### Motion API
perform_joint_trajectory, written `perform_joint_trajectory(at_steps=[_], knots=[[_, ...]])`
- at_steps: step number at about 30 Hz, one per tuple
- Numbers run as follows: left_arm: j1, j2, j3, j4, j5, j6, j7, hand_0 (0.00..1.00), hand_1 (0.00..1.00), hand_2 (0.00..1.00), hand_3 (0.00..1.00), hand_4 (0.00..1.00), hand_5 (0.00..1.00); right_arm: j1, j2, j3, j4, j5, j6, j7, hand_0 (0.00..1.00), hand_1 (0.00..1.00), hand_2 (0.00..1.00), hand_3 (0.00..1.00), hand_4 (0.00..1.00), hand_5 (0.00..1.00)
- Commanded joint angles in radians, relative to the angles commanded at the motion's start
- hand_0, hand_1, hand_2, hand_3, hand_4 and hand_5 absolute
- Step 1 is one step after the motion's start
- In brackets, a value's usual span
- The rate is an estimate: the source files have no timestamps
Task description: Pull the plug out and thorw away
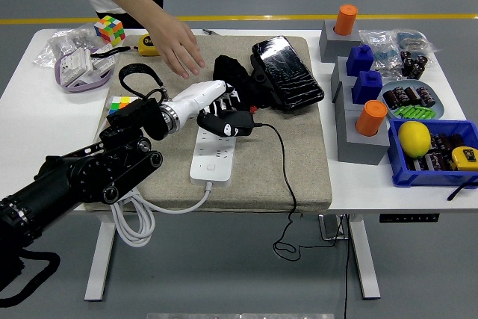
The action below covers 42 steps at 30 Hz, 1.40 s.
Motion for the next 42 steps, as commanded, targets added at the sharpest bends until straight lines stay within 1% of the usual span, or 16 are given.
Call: perform_joint_trajectory(at_steps=[4,8,9,10,15,16,21,22,26,27,28,33,34,39,40,42], knots=[[0.014,-0.002,0.007,-0.064,-0.008,0.003,-0.005,0.367,0.359,0.369,0.457,0.669,0.002,-0.001,0.003,0.0,0.0,0.001,0.0,0.001,0.568,0.644,0.669,0.559,0.958,0.456],[0.019,-0.017,0.055,-0.104,-0.05,0.006,-0.015,0.367,0.359,0.369,0.457,0.669,0.002,0.001,0.003,-0.002,0.001,0.003,0.0,0.001,0.568,0.644,0.669,0.559,0.958,0.456],[0.02,-0.023,0.069,-0.104,-0.06,0.008,-0.018,0.367,0.359,0.369,0.457,0.669,0.002,0.001,0.003,-0.003,0.001,0.003,-0.001,0.001,0.568,0.644,0.669,0.559,0.958,0.456],[0.02,-0.028,0.081,-0.102,-0.068,0.01,-0.022,0.426,0.422,0.415,0.508,0.687,0.002,0.001,0.003,-0.004,0.001,0.003,-0.001,0.001,0.569,0.644,0.669,0.56,0.958,0.457],[0.022,-0.042,0.144,-0.074,-0.08,-0.001,-0.019,0.426,0.422,0.415,0.508,0.687,0.002,0.004,0.004,-0.003,0.002,0.004,-0.003,0.001,0.569,0.644,0.669,0.56,0.958,0.457],[0.02,-0.042,0.155,-0.067,-0.085,-0.002,-0.019,0.59,0.532,0.509,0.553,0.773,0.002,0.003,0.004,-0.003,0.002,0.005,-0.002,0.001,0.569,0.644,0.669,0.56,0.957,0.457],[0.013,-0.045,0.181,-0.032,-0.073,0.001,-0.017,0.59,0.532,0.509,0.553,0.773,0.002,0.001,0.006,0.0,-0.001,0.003,0.001,0.0,0.569,0.644,0.669,0.56,0.957,0.457],[0.013,-0.044,0.182,-0.029,-0.07,0.003,-0.018,0.722,0.714,0.606,0.62,0.849,0.064,0.001,0.006,0.0,-0.001,0.003,0.001,0.0,0.569,0.644,0.669,0.559,0.956,0.457],[0.022,-0.039,0.166,-0.044,-0.033,0.01,-0.019,0.722,0.714,0.606,0.62,0.849,0.064,0.0,0.006,-0.002,0.0,0.004,0.0,0.0,0.569,0.644,0.669,0.559,0.956,0.457],[0.025,-0.036,0.156,-0.057,-0.018,0.017,-0.023,0.722,0.714,0.606,0.62,0.849,0.064,0.0,0.005,-0.001,0.0,0.004,0.0,0.001,0.569,0.644,0.669,0.559,0.956,0.457],[0.028,-0.032,0.146,-0.073,-0.008,0.023,-0.025,0.816,0.864,0.846,0.876,0.977,0.182,0.0,0.005,-0.001,0.0,0.004,-0.001,0.001,0.568,0.645,0.669,0.559,0.956,0.457],[0.031,-0.018,0.128,-0.108,0.008,0.02,-0.019,0.816,0.864,0.846,0.876,0.977,0.182,0.0,0.003,-0.003,0.0,0.003,-0.001,0.002,0.568,0.645,0.669,0.559,0.956,0.457],[0.033,-0.015,0.123,-0.112,0.012,0.017,-0.016,0.85,0.909,0.914,0.93,0.998,0.265,0.001,0.003,-0.004,0.0,0.003,0.0,0.002,0.569,0.645,0.669,0.56,0.956,0.457],[0.083,0.032,0.046,-0.205,0.043,0.009,-0.005,0.85,0.909,0.914,0.93,0.998,0.265,0.004,-0.001,-0.01,0.002,0.004,-0.001,0.002,0.569,0.645,0.669,0.56,0.956,0.457],[0.096,0.044,0.029,-0.23,0.049,0.008,-0.002,0.639,0.736,0.745,0.866,0.99,0.2,0.004,-0.001,-0.009,0.002,0.003,-0.001,0.001,0.568,0.644,0.669,0.559,0.956,0.457],[0.124,0.071,-0.004,-0.282,0.052,0.0,0.006,0.639,0.736,0.745,0.866,0.99,0.2,0.003,-0.002,-0.007,0.001,0.001,0.0,0.001,0.568,0.644,0.669,0.559,0.956,0.457]])
